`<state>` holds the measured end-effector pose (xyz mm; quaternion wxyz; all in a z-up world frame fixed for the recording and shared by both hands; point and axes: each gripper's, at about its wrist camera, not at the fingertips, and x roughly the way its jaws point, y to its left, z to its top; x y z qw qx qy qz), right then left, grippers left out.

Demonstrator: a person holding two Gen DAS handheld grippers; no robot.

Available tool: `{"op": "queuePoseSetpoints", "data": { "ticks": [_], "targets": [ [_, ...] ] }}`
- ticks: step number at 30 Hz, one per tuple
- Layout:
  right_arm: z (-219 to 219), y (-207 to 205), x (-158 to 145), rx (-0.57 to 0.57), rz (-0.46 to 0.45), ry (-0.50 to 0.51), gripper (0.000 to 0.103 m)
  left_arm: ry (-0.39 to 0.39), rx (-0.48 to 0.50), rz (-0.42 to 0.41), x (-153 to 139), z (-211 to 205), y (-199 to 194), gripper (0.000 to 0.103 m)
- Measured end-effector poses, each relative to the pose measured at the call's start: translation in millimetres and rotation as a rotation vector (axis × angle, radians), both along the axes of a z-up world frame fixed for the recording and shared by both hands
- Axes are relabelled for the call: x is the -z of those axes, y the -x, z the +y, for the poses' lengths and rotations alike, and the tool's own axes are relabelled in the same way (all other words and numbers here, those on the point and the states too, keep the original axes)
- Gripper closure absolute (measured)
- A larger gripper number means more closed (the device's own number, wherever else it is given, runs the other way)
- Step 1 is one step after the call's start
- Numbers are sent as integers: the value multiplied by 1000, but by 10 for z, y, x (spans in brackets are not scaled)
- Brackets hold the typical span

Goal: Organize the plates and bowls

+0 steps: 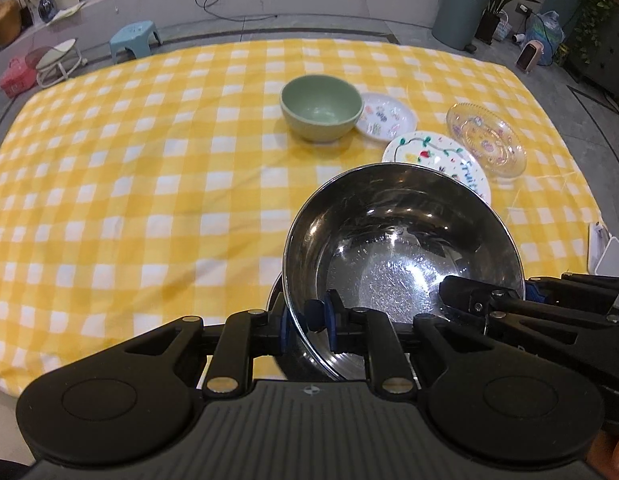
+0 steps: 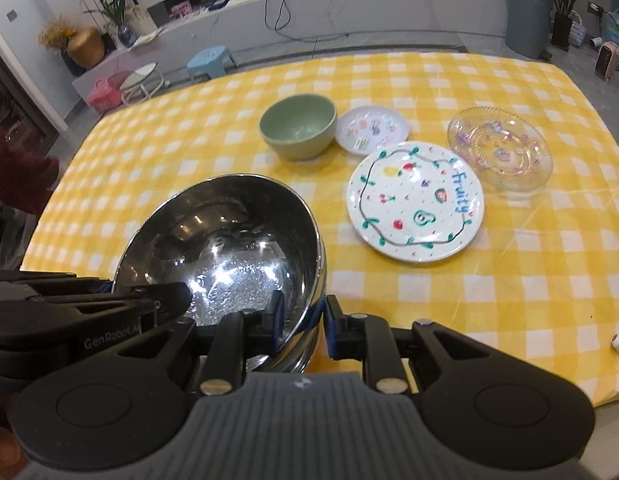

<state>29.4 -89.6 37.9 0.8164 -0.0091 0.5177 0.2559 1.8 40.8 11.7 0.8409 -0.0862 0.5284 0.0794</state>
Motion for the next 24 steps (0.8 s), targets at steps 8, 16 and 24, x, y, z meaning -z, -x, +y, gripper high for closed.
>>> {"op": "queuePoseSetpoints", "data": {
  "ticks": [8,16,24],
  "targets": [
    [157,55,174,-36,24,58,84,11,2,37,176,85,63,82],
    [303,97,207,-74,3,120,84,-7,15,59,240,131,65,80],
    [361,112,204,-98,4,136,73,-25,41,75,284,124,37,76]
  ]
}}
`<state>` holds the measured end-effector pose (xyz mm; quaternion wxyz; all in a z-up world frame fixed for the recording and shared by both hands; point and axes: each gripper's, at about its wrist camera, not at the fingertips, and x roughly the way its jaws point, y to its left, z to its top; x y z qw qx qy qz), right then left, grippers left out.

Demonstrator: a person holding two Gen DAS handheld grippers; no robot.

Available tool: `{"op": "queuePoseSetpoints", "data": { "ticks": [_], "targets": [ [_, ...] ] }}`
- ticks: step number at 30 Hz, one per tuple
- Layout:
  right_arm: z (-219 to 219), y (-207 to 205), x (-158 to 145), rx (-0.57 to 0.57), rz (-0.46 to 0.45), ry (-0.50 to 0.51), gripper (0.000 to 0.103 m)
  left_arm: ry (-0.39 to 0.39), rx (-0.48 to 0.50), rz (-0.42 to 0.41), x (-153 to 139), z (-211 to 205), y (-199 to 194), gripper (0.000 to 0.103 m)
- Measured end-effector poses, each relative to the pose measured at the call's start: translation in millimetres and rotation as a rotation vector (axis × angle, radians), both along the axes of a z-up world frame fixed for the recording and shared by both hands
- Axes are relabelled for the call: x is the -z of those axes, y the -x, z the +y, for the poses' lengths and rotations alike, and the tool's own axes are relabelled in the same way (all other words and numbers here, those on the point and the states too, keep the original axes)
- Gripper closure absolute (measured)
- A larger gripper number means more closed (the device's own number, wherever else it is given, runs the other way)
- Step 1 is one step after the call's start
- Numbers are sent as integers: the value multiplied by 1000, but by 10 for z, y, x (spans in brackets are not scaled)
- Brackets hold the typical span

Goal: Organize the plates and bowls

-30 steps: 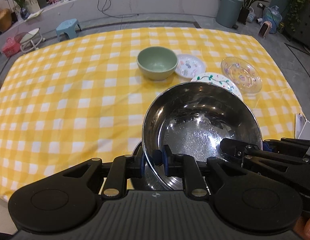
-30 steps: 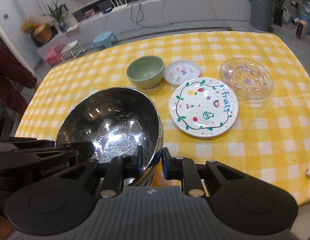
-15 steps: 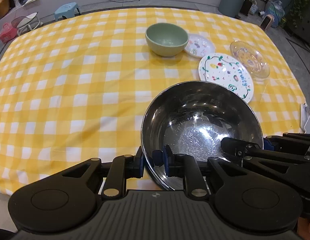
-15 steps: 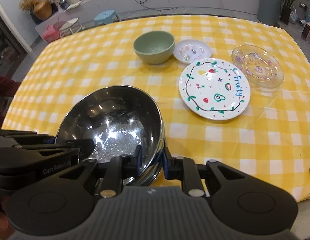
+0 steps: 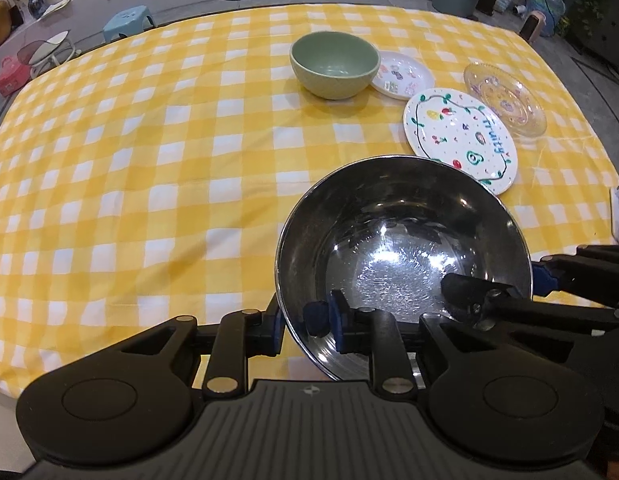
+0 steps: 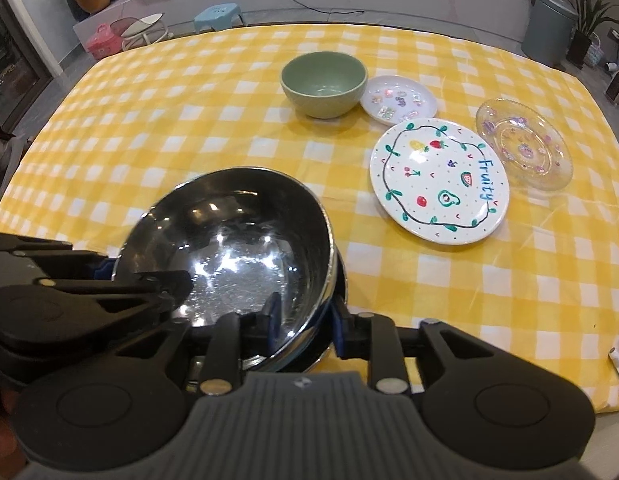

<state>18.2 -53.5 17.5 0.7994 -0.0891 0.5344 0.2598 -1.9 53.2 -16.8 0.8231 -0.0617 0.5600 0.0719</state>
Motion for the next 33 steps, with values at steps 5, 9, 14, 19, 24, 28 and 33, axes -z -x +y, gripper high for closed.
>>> {"op": "queuePoseSetpoints", "data": {
  "ticks": [5,9,14,19,24,28,33],
  "targets": [
    [22,17,-14,-8,-31,44,69,3,6,34,105,2,-22,79],
    [-1,5,13,-5,-26,40,69,12,2,32,119,7,-19,79],
    [13,8,32,-8,-20,44,67,5,2,29,101,16,-24,78],
    [5,21,-11,-8,-35,39,59,9,-8,17,63,55,-17,79],
    [-28,45,-106,-18,-60,45,80,12,-8,7,16,61,2,79],
    [-67,11,-72,-5,-41,32,85,14,-5,-2,-19,43,9,78],
    [-144,-87,120,45,22,4,91,10,1,-6,-41,22,15,78]
  ]
}}
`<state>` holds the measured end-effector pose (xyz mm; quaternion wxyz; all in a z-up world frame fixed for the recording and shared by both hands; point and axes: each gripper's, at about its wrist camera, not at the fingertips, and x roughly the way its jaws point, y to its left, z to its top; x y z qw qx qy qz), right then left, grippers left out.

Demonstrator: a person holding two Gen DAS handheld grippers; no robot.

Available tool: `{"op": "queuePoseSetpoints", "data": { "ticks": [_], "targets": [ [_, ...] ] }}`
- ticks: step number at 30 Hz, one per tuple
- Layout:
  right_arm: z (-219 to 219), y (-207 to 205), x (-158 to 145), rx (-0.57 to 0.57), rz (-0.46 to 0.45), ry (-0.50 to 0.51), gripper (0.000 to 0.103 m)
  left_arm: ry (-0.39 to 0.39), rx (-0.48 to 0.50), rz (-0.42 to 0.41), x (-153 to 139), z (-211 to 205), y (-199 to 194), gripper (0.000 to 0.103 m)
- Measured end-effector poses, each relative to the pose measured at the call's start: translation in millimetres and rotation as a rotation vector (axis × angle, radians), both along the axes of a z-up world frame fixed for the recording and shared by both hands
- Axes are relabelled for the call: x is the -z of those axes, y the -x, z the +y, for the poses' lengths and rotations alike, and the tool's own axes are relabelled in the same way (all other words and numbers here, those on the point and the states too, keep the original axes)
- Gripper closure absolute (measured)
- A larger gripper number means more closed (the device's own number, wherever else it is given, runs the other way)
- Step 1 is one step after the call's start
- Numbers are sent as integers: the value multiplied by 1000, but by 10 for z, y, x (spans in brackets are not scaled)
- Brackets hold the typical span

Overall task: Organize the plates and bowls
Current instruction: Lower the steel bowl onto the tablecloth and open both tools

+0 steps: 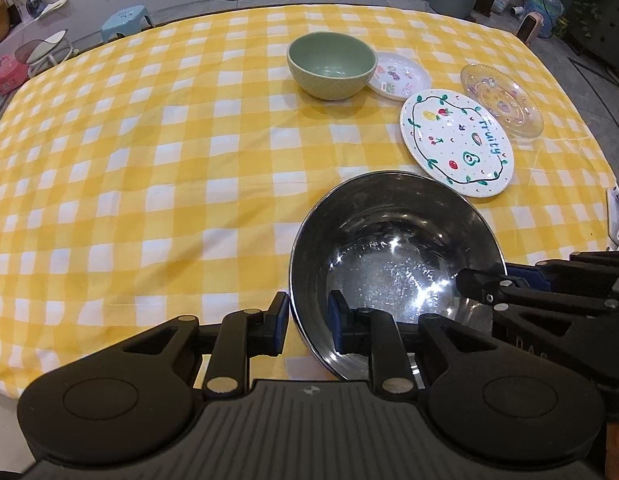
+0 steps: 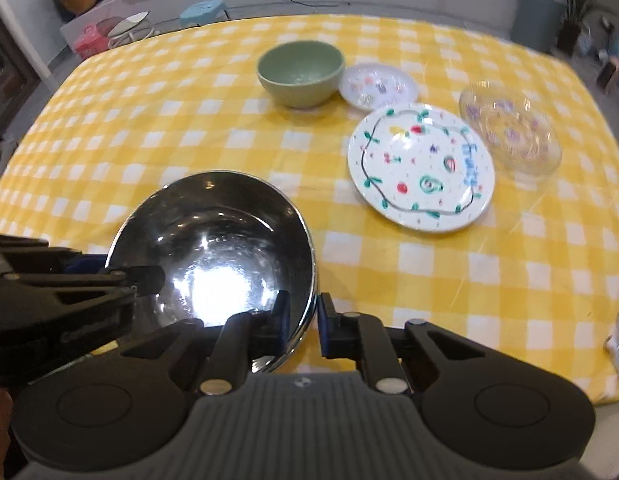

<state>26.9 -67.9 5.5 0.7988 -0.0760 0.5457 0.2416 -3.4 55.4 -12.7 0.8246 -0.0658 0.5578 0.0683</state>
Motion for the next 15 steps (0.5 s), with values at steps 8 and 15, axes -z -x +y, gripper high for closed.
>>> {"op": "queuePoseSetpoints", "data": {
  "ticks": [8,15],
  "targets": [
    [109,63,-14,-52,-17,45,77,-9,13,14,32,-9,-20,76],
    [109,34,-115,-71,-34,50,55,-36,33,13,-80,59,-59,58]
  ]
}}
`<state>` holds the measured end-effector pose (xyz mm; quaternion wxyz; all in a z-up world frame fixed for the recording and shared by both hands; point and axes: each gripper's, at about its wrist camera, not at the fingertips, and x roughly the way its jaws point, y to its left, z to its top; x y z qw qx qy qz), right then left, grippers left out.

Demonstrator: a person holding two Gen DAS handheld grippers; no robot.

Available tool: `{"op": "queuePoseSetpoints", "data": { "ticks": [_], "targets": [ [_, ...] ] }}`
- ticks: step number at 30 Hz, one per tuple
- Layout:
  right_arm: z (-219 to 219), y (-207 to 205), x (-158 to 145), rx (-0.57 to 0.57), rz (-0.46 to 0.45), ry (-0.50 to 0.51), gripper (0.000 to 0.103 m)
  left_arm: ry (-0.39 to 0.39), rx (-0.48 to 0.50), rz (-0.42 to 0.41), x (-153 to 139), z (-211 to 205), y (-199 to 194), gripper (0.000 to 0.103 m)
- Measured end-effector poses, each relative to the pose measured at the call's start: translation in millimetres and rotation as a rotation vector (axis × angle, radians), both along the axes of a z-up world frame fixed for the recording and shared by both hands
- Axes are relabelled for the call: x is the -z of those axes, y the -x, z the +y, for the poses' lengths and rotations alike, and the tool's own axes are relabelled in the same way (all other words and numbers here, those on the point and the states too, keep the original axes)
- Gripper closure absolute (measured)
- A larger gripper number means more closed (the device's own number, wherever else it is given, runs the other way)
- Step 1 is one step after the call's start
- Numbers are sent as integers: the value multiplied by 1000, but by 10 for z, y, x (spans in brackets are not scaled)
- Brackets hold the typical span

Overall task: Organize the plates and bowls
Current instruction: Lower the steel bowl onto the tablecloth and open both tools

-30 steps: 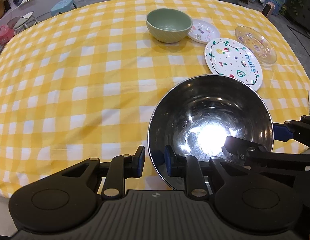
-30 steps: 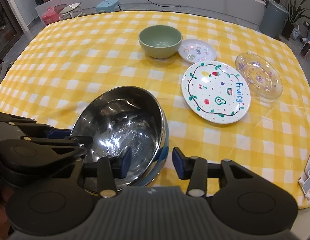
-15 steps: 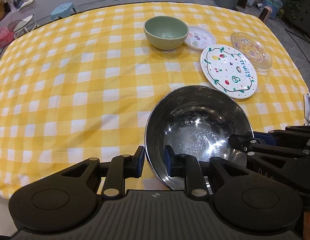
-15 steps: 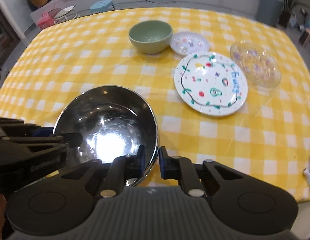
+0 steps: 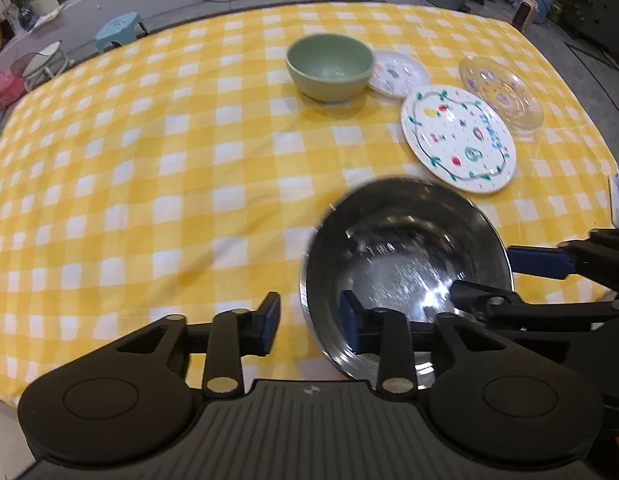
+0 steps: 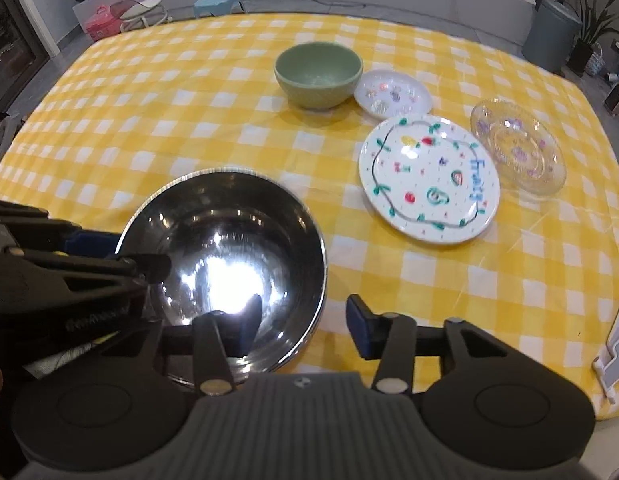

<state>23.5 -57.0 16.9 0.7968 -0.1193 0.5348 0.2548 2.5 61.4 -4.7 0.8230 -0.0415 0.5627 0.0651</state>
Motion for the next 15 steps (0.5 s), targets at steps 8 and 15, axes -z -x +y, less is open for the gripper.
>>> {"op": "queuePoseSetpoints", "data": {
  "ticks": [8,15],
  "targets": [
    [11,-171,-218,-5,-31,-14,53,2,-8,-31,-204,152,-185,52],
    [131,-433,-306,-15,-33,-12,51,31,2,-11,-231,195,-423,49]
  ]
}}
